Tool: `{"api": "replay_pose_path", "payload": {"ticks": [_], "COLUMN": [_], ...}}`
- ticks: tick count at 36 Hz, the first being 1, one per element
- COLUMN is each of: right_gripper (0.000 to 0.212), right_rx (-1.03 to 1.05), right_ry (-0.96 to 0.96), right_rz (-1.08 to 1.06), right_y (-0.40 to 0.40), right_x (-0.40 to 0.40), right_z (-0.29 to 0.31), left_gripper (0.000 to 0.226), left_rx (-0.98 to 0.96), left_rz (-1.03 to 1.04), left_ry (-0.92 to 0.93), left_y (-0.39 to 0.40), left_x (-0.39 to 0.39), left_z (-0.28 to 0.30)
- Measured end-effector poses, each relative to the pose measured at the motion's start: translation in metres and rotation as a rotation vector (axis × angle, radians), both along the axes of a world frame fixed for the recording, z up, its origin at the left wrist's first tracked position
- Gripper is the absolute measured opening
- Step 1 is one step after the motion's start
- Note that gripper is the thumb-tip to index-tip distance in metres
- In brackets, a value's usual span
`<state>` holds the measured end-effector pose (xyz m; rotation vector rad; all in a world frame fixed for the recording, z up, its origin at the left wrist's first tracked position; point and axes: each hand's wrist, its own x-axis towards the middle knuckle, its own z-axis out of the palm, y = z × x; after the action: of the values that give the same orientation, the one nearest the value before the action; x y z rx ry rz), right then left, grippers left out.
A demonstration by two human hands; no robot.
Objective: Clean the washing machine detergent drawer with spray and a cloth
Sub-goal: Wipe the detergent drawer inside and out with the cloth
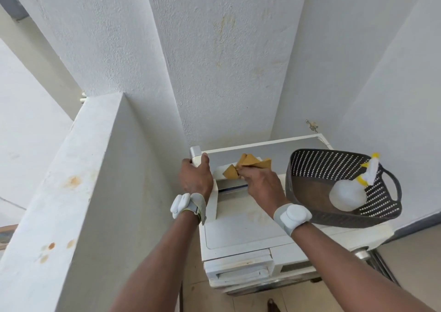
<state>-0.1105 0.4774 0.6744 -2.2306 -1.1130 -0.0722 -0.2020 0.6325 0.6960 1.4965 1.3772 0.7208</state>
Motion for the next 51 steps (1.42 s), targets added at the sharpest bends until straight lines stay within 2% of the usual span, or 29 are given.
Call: {"api": "replay_pose_path", "payload": {"ticks": [2,4,7,11,15,17,19,21,23,25,27,32,36,39,42,44,46,51], "right_gripper": [0.037,0.032,0.028,0.04,0.038,0.038,0.041,0.046,0.061,0.066,0.061,0.042,0.036,0.034,0.037,0.036,0.03,0.03], "right_rx": [-0.027,-0.043,-0.064,-0.05,-0.081,-0.172,-0.278,-0.357,-0.389,-0.333,-0.257,-0.052,0.138,0.208,0.011,-0.12,-0.157,-0.324], "right_ry": [0.0,0.022,0.031,0.037,0.097,0.04,0.038,0.186,0.342,0.438,0.46,0.37,0.371,0.23,0.157,0.045,0.007,0.14], "right_rz": [-0.095,-0.18,-0.212,-0.005,0.1,0.033,-0.12,-0.276,-0.366,-0.39,-0.417,-0.603,-0.739,-0.644,-0.313,-0.176,-0.191,-0.297], "right_y": [-0.008,-0.009,0.002,0.031,0.044,0.04,0.026,0.015,0.009,0.008,0.012,0.018,0.016,0.018,0.033,0.036,0.036,0.034], "right_x": [0.015,0.02,0.004,-0.032,-0.018,0.004,0.026,0.041,0.045,0.038,0.031,0.026,0.039,0.041,0.029,0.023,0.026,0.053], "right_z": [-0.006,-0.008,-0.009,-0.014,-0.002,-0.002,-0.003,-0.002,-0.003,-0.007,-0.011,-0.012,-0.007,0.002,0.006,-0.001,-0.002,0.015], "left_gripper": [0.034,0.033,0.032,0.039,0.041,0.041,0.041,0.041,0.042,0.043,0.043,0.043,0.04,0.037,0.037,0.036,0.034,0.035], "left_rx": [-0.009,-0.013,-0.016,-0.013,-0.023,-0.024,-0.025,-0.023,-0.028,-0.035,-0.05,-0.053,-0.048,-0.042,-0.031,-0.022,-0.014,-0.014], "left_rz": [-0.01,-0.017,-0.025,-0.031,-0.039,-0.044,-0.05,-0.039,-0.031,-0.046,-0.054,-0.074,-0.085,-0.086,-0.078,-0.084,-0.084,-0.06], "left_ry": [-0.01,-0.01,0.018,0.018,0.015,0.012,0.007,0.008,0.014,0.035,0.039,0.051,0.052,0.048,0.048,0.048,0.047,0.053], "left_y": [-0.001,-0.001,-0.001,0.001,0.004,0.005,0.003,0.003,0.002,0.002,0.003,0.003,0.001,0.002,0.004,0.004,0.004,0.003], "left_x": [0.0,0.001,0.001,0.001,0.003,0.001,0.002,0.001,0.0,0.0,0.0,0.0,0.0,0.0,0.002,0.003,0.002,0.004], "left_z": [0.0,0.002,0.002,-0.001,-0.003,-0.002,-0.003,-0.001,-0.001,-0.001,0.0,-0.001,0.001,0.0,-0.002,-0.006,-0.006,-0.005]}}
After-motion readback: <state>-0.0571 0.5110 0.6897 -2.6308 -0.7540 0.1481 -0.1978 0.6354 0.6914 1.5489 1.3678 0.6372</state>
